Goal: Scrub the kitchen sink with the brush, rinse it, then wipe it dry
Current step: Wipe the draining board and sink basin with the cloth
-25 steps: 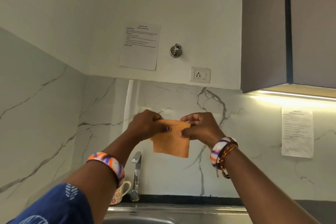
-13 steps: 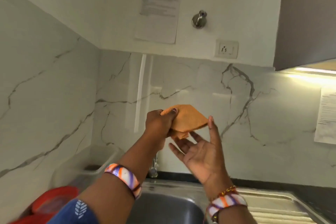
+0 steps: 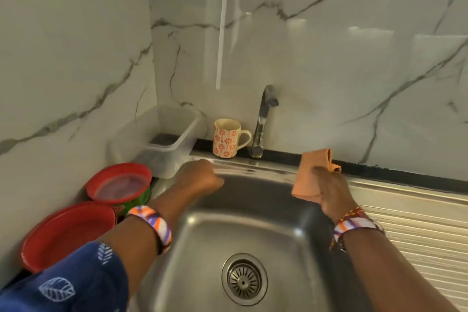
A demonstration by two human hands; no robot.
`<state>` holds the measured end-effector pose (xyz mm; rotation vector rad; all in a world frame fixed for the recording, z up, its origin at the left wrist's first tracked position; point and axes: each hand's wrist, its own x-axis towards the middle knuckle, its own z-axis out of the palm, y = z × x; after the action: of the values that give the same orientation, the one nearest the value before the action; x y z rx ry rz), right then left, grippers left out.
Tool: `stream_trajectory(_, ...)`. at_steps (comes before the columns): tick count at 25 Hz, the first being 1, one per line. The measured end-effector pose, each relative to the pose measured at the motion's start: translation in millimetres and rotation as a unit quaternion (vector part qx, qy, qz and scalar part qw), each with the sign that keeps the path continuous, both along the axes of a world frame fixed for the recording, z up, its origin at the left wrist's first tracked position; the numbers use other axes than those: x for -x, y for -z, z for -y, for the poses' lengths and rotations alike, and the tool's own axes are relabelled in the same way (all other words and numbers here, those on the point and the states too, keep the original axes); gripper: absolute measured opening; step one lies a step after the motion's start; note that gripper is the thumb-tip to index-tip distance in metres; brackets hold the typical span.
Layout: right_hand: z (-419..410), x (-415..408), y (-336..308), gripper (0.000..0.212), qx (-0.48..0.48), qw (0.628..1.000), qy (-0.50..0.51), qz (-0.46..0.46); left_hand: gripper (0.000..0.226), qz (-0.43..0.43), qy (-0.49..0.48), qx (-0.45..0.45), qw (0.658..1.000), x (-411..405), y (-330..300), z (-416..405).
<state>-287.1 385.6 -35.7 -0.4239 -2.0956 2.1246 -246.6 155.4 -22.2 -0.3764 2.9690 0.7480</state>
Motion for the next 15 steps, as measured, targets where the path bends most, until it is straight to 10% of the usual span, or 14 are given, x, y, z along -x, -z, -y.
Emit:
stream_trajectory(2, -8, 31, 25, 0.024, -0.258, 0.963, 0.076, 0.011, 0.059, 0.062, 0.000, 0.117, 0.991, 3, 37, 17)
stream_trajectory(5, -18, 66, 51, 0.045, -0.594, 0.803, 0.040, 0.023, 0.073, 0.122, -0.016, 0.253, 0.960, 4, 80, 31)
stream_trajectory(15, 119, 87, 93, 0.062, -0.639, 0.757, -0.082, 0.110, 0.041, 0.107, -0.053, 0.389, 0.914, 21, 102, 44)
